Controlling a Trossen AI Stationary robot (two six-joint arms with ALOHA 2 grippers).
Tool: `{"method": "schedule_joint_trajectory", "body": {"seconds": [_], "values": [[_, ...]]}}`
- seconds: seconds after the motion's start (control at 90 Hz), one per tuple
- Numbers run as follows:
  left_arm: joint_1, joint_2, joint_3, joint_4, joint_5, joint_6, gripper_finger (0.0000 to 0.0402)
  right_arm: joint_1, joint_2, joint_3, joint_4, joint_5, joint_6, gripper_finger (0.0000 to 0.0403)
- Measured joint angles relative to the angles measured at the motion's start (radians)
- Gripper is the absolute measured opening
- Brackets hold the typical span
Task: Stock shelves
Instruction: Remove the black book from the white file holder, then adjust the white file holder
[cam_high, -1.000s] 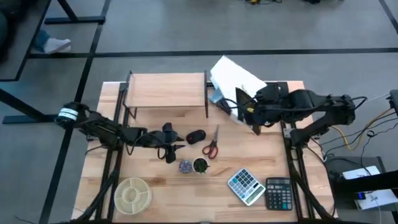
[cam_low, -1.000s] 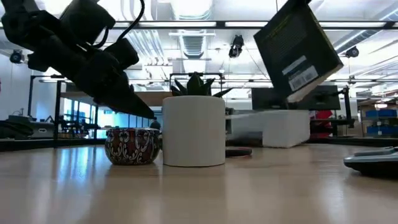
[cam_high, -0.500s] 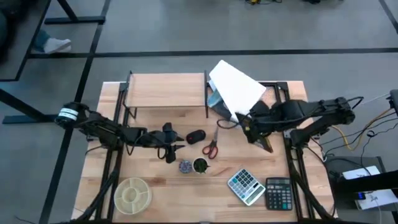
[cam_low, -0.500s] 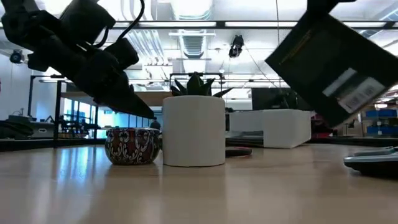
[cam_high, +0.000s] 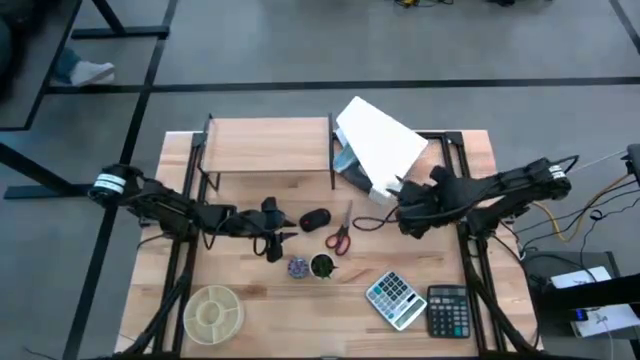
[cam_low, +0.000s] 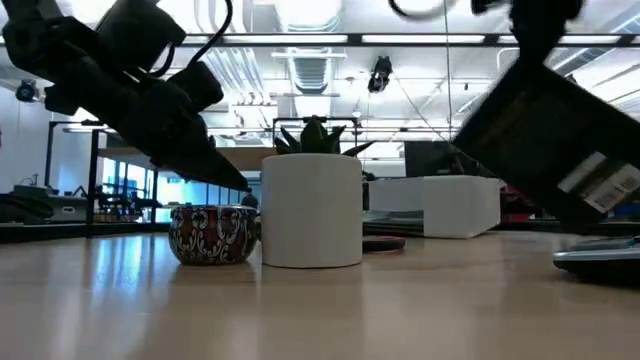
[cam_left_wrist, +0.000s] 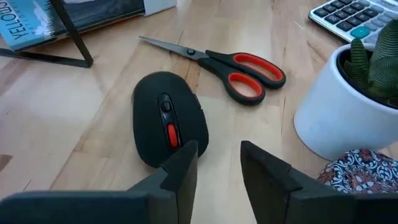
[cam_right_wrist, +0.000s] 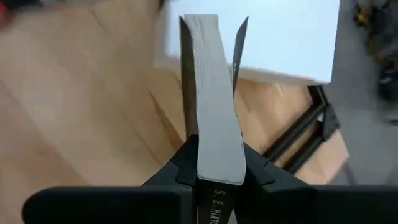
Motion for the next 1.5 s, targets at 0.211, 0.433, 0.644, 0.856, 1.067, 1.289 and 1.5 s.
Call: {"method": "schedule_joint_trajectory", "body": {"seconds": [0.211, 0.433, 0.644, 0.856, 1.067, 1.289, 1.5], "values": [[0.0, 0.0, -0.001, 0.002, -0.001, 0.019, 0.0119, 0.101, 0.082, -0.113, 0.115, -0.098, 0.051, 0.0037], [0.0, 0.0, -0.001, 0.011, -0.004, 0.02, 0.0124, 0.18, 0.253, -0.158, 0.287, -0.195, 0.061, 0.0053], [0.0, 0.0, -0.001, 0.011, -0.004, 0.021, 0.0113, 0.19, 0.415, -0.147, 0.307, -0.207, 0.091, 0.0057], [0.0, 0.0, -0.001, 0.008, -0.004, 0.037, 0.0102, 0.182, 0.456, -0.048, 0.234, -0.239, 0.106, 0.0123], [0.0, 0.0, -0.001, 0.001, -0.004, 0.044, 0.0104, 0.162, 0.448, 0.039, 0.228, -0.227, 0.146, 0.0215], [0.0, 0.0, -0.001, -0.024, -0.004, 0.048, 0.0122, 0.117, 0.448, 0.128, 0.228, 0.016, 0.259, 0.0281], [0.0, 0.0, -0.001, -0.023, -0.003, 0.048, 0.0137, -0.037, 0.448, 0.159, 0.287, 0.234, 0.295, 0.0284]]}}
